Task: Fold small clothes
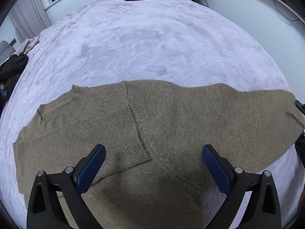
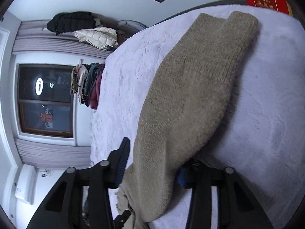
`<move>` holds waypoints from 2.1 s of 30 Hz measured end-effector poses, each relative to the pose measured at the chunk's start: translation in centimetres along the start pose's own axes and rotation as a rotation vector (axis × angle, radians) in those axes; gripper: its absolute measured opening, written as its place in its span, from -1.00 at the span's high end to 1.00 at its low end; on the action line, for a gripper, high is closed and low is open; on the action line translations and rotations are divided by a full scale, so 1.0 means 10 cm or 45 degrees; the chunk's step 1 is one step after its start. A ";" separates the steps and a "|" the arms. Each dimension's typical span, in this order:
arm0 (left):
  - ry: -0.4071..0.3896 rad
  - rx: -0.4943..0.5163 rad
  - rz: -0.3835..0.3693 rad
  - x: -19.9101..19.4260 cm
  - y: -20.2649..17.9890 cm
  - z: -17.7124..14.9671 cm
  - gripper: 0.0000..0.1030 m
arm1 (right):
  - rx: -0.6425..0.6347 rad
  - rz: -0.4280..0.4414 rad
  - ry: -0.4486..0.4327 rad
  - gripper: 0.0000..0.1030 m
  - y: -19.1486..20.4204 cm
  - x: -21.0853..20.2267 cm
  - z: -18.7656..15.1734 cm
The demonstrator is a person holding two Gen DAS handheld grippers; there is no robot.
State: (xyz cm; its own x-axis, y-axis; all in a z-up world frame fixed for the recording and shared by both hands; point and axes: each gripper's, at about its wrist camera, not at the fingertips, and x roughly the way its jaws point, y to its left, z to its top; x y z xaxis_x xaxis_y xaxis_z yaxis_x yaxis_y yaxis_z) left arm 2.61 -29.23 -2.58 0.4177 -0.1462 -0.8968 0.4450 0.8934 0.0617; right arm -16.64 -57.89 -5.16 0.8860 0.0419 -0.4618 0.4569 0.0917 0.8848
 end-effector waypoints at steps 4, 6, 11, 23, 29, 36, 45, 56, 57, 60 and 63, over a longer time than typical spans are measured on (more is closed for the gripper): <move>0.067 0.167 0.073 0.32 -0.26 -0.10 -0.97 | 0.106 0.221 0.039 0.74 -0.06 0.13 -0.02; 0.027 0.232 0.106 0.33 -0.31 -0.17 -0.97 | 0.103 0.321 0.084 0.75 0.03 0.20 -0.06; 0.042 0.098 -0.036 0.11 0.05 -0.10 -0.97 | -0.041 0.464 0.217 0.75 0.57 0.47 -0.24; -0.067 -0.191 0.147 -0.45 1.80 -0.51 -0.97 | -0.842 0.402 0.801 0.74 2.10 1.54 -1.99; 0.046 -0.316 0.259 -0.34 2.49 -0.90 -0.97 | -1.230 -0.058 1.051 0.66 1.85 2.28 -3.30; 0.082 -0.419 0.264 -0.37 2.87 -1.17 -0.97 | -0.994 -0.157 0.900 0.18 1.68 2.40 -3.22; 0.079 -0.501 0.231 -0.54 3.13 -1.42 -0.97 | -0.926 0.032 0.785 0.90 2.10 2.27 -3.21; 0.119 -0.600 0.309 -0.62 3.61 -1.72 -0.97 | -1.968 -0.269 1.070 0.56 1.87 2.43 -5.09; 0.113 -0.609 0.315 -0.63 3.65 -1.72 -0.97 | -2.045 -0.251 1.059 0.25 1.84 2.32 -5.15; 0.098 -0.639 0.322 -0.66 3.78 -1.69 -0.97 | -2.041 -0.146 1.135 -0.19 1.89 2.12 -5.24; 0.069 -0.636 0.319 -0.70 3.80 -1.61 -0.97 | -1.933 -0.091 1.124 -0.19 1.94 1.95 -5.07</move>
State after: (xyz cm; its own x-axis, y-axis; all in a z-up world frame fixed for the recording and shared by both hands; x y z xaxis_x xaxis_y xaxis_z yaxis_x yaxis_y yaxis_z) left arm 3.82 12.63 -1.01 0.4152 0.1064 -0.9035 -0.0972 0.9926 0.0723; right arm 5.52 -4.89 -0.13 0.3301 0.4280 -0.8413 -0.4382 0.8589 0.2650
